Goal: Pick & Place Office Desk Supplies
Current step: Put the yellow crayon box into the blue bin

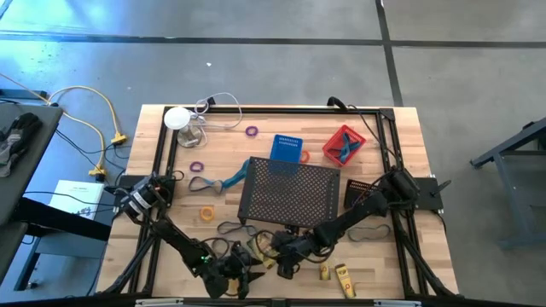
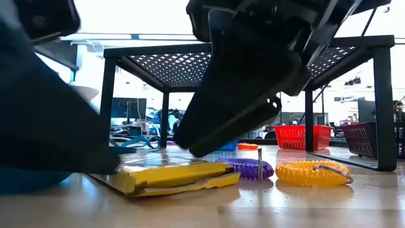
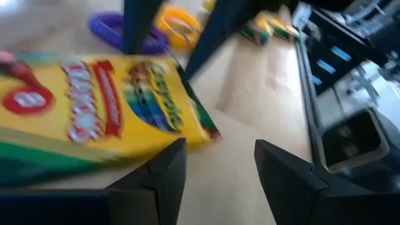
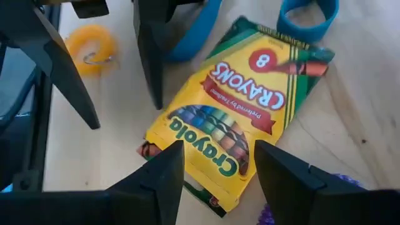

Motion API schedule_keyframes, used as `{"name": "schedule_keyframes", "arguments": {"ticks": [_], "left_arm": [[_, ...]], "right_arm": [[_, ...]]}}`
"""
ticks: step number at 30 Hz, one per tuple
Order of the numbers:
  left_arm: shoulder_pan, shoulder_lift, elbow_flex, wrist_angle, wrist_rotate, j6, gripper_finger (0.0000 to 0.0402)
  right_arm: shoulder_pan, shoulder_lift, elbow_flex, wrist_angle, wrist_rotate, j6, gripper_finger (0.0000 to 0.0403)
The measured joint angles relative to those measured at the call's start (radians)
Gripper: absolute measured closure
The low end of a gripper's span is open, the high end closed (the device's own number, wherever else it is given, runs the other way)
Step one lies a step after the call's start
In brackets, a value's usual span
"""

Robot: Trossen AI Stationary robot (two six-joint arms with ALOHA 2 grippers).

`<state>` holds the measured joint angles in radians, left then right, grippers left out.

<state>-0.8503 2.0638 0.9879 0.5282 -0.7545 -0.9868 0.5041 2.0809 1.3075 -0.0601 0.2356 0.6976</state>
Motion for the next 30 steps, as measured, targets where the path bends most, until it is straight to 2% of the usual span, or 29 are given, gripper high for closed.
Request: {"name": "schedule_keyframes", "arguments": {"ticks": [6, 9, 12, 15, 30], "left_arm": [[-0.018, -0.059, 0.0, -0.054, 0.0, -0.033, 0.0218], [-0.013, -0.074, 0.0, -0.154, 0.005, -0.221, 0.0218], [0.006, -0.084, 0.002, -0.236, 0.055, -0.423, 0.0218], [0.028, -0.087, 0.004, -0.284, 0.109, -0.522, 0.0218], [0.037, -0.084, 0.002, -0.256, 0.152, -0.553, 0.0218]], "right_arm": [[0.006, -0.069, -0.001, -0.001, 0.074, -0.059, 0.0222], [-0.009, -0.081, -0.002, -0.014, 0.058, -0.071, 0.0222], [-0.025, -0.082, -0.002, -0.039, 0.043, -0.072, 0.0222], [-0.034, -0.078, -0.002, -0.064, 0.067, -0.104, 0.0222], [0.0, -0.077, -0.002, -0.063, 0.07, -0.119, 0.0222]]}}
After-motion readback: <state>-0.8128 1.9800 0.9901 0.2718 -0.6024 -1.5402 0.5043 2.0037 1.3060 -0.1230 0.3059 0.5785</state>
